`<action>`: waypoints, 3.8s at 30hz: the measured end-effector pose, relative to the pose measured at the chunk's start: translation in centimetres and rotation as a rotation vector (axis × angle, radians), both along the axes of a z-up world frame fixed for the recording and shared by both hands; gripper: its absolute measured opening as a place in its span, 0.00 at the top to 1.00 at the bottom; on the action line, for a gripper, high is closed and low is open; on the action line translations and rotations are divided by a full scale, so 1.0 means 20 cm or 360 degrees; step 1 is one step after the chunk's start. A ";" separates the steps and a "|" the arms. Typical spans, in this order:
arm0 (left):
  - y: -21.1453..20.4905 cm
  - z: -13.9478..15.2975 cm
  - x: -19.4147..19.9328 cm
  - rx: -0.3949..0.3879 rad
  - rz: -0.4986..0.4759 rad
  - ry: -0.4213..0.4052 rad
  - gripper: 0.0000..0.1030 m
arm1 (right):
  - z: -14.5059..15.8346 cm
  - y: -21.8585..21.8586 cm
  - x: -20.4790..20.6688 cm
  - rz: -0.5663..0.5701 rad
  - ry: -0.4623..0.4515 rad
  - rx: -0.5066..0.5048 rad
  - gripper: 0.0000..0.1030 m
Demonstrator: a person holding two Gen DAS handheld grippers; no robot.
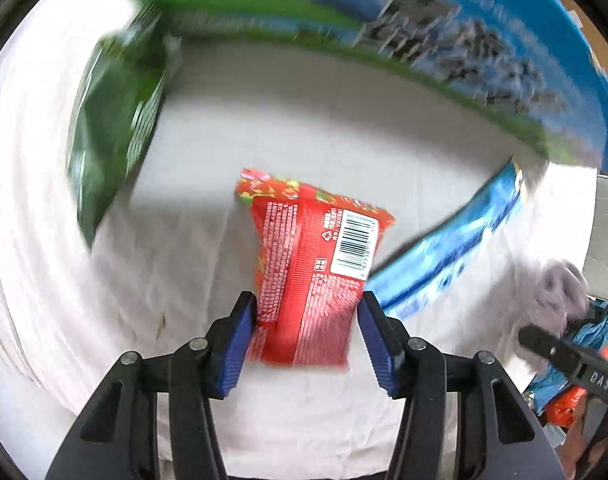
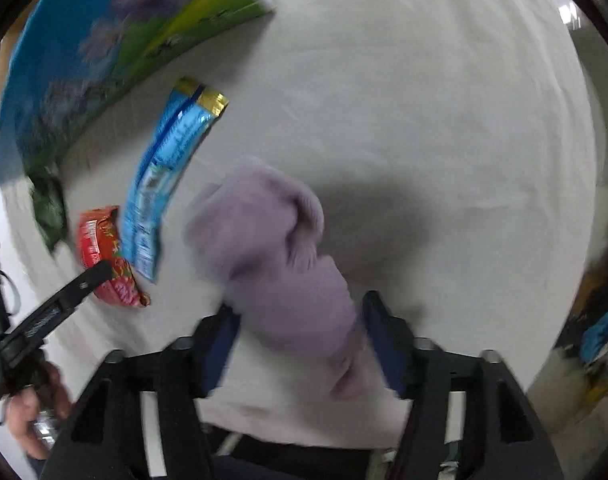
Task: Organize soft objects
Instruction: 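Grasp the lilac towel with the right tool while the left tool grasps the red bag, then carry the towel and red bag into the box and release both, then grasp the blue sachet with the right tool while the left tool grasps the green bag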
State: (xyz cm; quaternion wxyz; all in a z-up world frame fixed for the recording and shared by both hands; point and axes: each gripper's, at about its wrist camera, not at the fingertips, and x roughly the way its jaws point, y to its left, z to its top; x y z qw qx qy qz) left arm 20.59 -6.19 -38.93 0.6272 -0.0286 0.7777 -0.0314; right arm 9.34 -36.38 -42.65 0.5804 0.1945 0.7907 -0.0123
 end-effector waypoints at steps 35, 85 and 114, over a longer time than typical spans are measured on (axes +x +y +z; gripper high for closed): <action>-0.21 0.59 -0.11 -0.0164 -0.0128 -0.0432 0.56 | 0.73 0.25 0.22 0.0071 -0.0516 -0.0002 0.58; -0.04 0.60 1.20 0.0007 -0.0076 -0.0366 0.54 | 0.40 0.49 1.40 0.0079 -0.0363 -0.0060 0.24; 0.65 0.24 0.29 0.0205 0.0092 -0.0295 0.01 | 0.17 0.41 0.38 -0.0537 -0.0306 -0.0069 0.01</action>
